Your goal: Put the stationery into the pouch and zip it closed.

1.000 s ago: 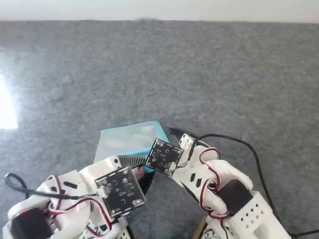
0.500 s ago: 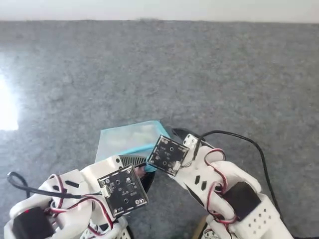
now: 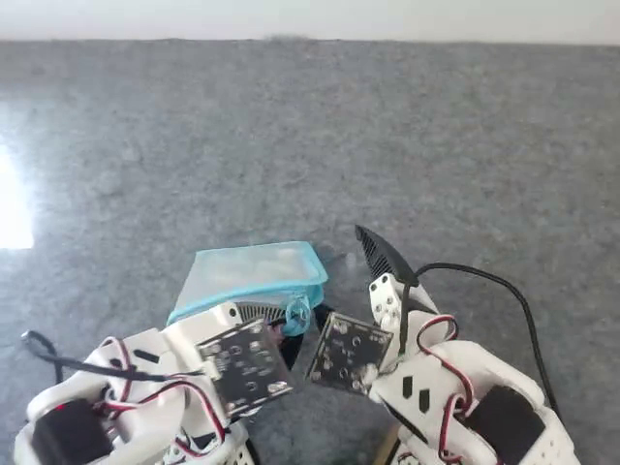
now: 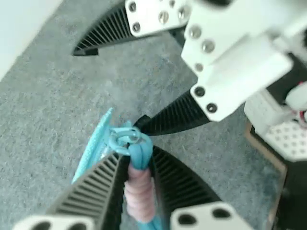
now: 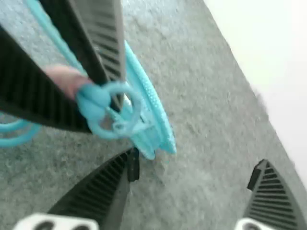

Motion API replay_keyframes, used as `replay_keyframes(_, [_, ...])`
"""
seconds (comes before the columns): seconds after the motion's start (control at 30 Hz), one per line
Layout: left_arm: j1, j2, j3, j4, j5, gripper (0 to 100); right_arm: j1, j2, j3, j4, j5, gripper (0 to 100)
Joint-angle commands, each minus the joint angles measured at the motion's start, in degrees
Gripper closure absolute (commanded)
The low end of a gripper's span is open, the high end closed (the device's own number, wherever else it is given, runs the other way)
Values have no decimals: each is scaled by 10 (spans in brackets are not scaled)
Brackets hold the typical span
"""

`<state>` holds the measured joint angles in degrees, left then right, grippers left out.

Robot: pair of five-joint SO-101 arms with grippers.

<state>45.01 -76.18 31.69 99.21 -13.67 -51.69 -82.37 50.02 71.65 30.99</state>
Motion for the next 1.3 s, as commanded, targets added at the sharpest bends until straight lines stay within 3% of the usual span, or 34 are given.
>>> replay_keyframes(0.0, [6, 18, 8, 3, -6, 990, -34, -4, -33, 11, 8, 648])
replay_keyframes(0.33, [6, 16, 1, 4, -13, 990, -38, -3, 9, -22, 65, 651])
replay_keyframes(0.5, [6, 16, 10, 4, -13, 990, -38, 53, -4, -31, 89, 745])
replay_keyframes(0.63, [4, 16, 7, 4, -13, 990, -38, 109, -45, -30, 91, 760])
replay_keyframes(0.93, [5, 16, 9, 4, -13, 990, -36, 159, -87, -53, 63, 997])
replay_keyframes(1.17, [1, 15, 7, 4, -11, 990, -24, 157, -88, -51, 63, 991])
replay_keyframes(1.27, [-44, 15, 0, 3, -13, 990, 14, 160, -86, -51, 63, 991])
